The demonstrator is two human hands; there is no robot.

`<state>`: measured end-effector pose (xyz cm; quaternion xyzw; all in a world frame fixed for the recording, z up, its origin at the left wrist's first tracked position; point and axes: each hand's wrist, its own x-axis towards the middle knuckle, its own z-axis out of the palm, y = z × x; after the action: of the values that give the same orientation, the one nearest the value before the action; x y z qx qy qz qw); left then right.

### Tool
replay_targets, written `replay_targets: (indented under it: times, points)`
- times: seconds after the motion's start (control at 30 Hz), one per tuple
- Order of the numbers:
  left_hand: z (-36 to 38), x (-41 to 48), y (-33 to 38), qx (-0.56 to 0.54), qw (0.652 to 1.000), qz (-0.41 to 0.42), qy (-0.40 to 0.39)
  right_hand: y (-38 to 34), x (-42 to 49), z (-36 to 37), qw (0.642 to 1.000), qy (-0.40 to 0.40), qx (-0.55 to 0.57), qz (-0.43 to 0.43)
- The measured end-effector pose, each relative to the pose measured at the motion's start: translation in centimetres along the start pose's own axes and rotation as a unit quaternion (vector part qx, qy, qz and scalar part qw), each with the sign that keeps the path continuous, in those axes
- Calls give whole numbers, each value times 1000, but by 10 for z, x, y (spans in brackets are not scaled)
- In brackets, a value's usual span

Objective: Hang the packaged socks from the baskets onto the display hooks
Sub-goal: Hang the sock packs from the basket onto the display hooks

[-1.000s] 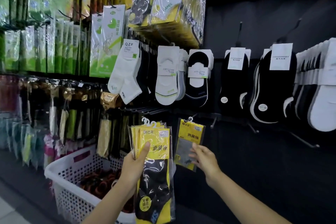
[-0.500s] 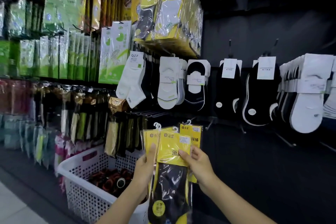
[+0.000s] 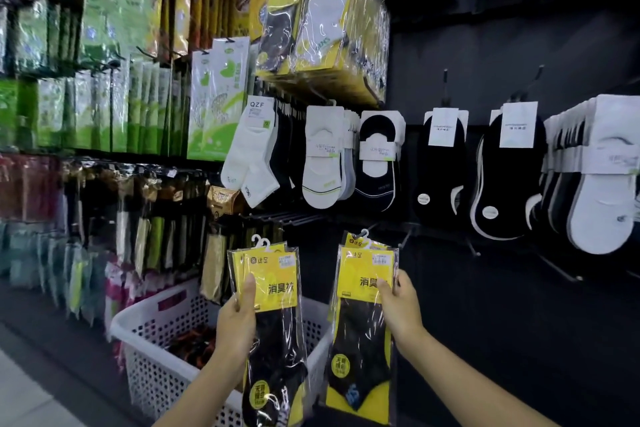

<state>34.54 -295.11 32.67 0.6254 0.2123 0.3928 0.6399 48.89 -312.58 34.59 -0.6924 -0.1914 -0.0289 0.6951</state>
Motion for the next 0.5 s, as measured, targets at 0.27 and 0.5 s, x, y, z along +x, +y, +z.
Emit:
replay_targets:
  times: [0.27,0.5]
  points:
    - [1,16,-9,23,1000,7,11,9,43,26,999,-5,-36,25]
    - [10,25,-28,2,1000,-8,1,39,67,31,983,45,71,162]
